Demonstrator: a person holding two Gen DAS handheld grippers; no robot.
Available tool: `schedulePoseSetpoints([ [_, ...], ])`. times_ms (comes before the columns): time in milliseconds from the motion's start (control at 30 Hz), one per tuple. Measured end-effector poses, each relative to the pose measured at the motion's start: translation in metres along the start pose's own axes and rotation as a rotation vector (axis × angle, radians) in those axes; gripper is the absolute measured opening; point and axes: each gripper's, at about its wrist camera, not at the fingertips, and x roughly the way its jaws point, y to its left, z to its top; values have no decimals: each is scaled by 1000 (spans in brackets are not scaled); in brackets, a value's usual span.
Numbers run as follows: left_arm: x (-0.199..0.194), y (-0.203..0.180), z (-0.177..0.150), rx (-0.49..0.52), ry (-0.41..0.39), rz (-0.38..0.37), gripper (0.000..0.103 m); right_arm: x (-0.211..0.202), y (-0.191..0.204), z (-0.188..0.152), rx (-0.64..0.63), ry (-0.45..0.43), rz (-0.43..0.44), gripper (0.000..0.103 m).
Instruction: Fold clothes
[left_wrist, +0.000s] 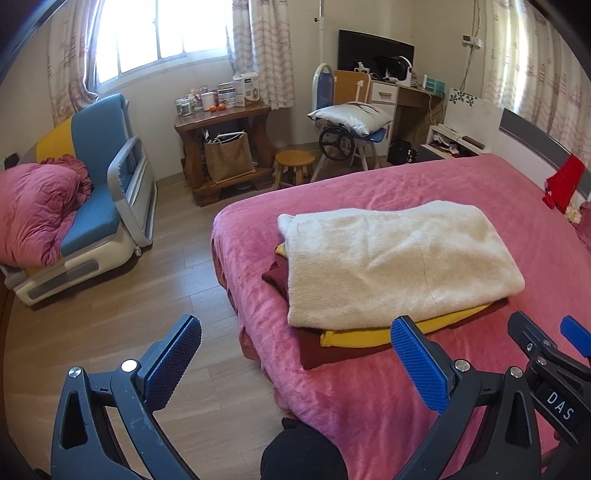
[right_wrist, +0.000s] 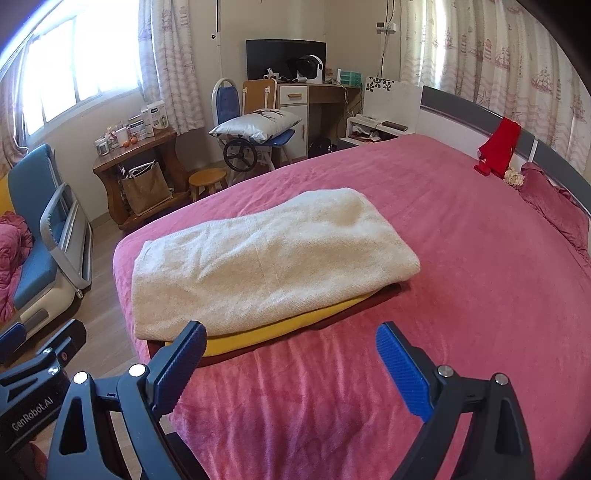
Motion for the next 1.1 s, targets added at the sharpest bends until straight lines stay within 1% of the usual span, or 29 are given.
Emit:
schedulePoseSetpoints([
  [400,-11,4,7,-12,-21,0,103,-1,0,-1,-2,-1,0,95],
  [700,-14,0,7,5,-1,-60,103,-3,0,-2,4,-7,-6,95],
  [1033,-17,-8,4,48,15,27,103,-1,0,-4,0,1,2,95],
  [1100,-16,-10,3,57,23,14,103,-1,1,-3,0,0,3,95],
])
